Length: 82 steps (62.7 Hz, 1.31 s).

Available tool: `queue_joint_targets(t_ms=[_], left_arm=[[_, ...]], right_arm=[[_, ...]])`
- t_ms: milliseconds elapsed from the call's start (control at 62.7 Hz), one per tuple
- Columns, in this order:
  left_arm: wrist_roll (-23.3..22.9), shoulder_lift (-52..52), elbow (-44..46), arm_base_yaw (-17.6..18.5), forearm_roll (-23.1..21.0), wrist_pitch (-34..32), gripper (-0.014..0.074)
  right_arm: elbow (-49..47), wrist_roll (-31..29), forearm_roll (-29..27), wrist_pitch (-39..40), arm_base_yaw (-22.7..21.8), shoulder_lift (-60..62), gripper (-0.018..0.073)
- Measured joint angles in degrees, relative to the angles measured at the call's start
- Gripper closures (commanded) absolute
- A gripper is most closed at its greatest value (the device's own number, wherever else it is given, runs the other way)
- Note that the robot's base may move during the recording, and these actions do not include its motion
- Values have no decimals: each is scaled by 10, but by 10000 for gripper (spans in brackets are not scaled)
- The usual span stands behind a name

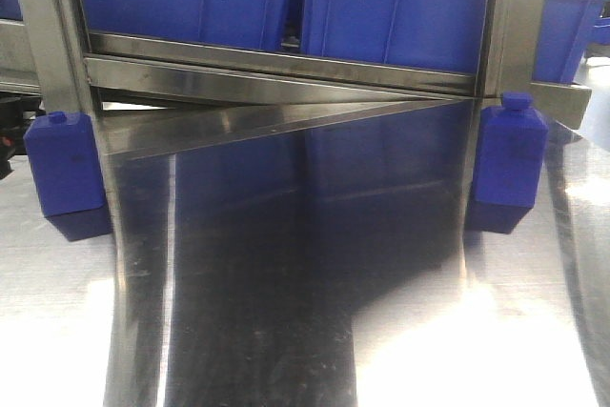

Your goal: Pick and sort blue part to right shelf

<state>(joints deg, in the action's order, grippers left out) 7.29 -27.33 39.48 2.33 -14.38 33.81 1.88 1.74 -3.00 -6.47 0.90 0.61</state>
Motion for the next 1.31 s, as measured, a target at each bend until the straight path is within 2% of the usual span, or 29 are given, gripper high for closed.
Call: queue_joint_targets(t_ms=[175,335,478,781,893,956,1100,1148,1211,1307], left_arm=[[0,-119,53,0,-50,78,44],[6,-222,85,0,-106,92,43],[21,-319,119,12,-115,92,43],[22,-487,224,80,-115,91,43],[-12,-536,262,95,-96,101,44],[-59,-564,283,97,-66,120,44],[-186,-617,338,97,46,221,44],[-214,-631,354,97,77,252,44],[-244,-647,376,97,93,281,43],[-262,-662,399,97,87,293,43]], right_arm=[[0,0,0,0,0,0,431],[0,0,0,0,0,0,431],[0,0,0,0,0,0,431],[0,1,0,0,0,0,431],[0,1,0,0,0,0,431],[0,1,0,0,0,0,431],[0,1,0,0,0,0,431],[0,1,0,0,0,0,431],[0,1,0,0,0,0,431],[0,1,0,0,0,0,431]])
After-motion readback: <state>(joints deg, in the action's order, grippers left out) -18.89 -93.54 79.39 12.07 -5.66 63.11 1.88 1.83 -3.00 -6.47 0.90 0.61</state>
